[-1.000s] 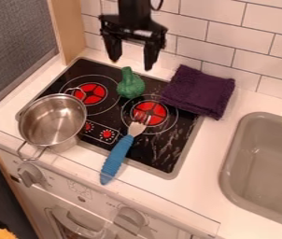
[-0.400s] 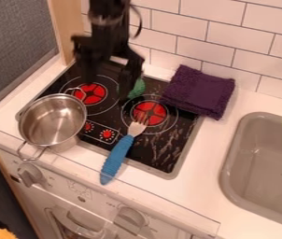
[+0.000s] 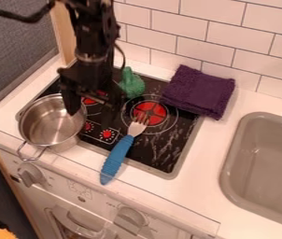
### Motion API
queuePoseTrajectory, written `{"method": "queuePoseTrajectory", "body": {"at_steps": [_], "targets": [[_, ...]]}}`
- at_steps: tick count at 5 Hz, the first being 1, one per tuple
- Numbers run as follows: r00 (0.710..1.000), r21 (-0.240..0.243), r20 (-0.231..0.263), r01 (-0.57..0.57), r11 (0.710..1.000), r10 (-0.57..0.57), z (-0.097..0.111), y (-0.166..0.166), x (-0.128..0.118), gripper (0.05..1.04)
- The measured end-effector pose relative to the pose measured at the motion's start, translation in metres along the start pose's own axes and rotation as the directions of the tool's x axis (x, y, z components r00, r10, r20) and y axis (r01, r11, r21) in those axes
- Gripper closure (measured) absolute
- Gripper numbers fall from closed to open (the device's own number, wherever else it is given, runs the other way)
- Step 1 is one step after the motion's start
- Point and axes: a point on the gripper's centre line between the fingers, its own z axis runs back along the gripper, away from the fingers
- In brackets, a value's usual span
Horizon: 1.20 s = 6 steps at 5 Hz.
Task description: Move the silver pot in the upper left of burner
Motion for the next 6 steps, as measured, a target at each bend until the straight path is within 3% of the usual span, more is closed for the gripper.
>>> {"method": "queuePoseTrajectory", "body": {"at_steps": [2, 4, 5, 6], "targets": [[0.999, 0.031, -0.051, 0.007, 0.999, -0.006, -0.023, 0.011, -0.009, 0.139], [0.998, 0.041, -0.06, 0.006, 0.999, -0.003, -0.029, 0.011, -0.009, 0.744], [0.998, 0.041, -0.065, 0.015, 0.999, -0.013, -0.03, 0.011, -0.01, 0.928], [0.998, 0.027, -0.06, -0.008, 1.0, 0.01, -0.024, 0.009, -0.013, 1.003]]}}
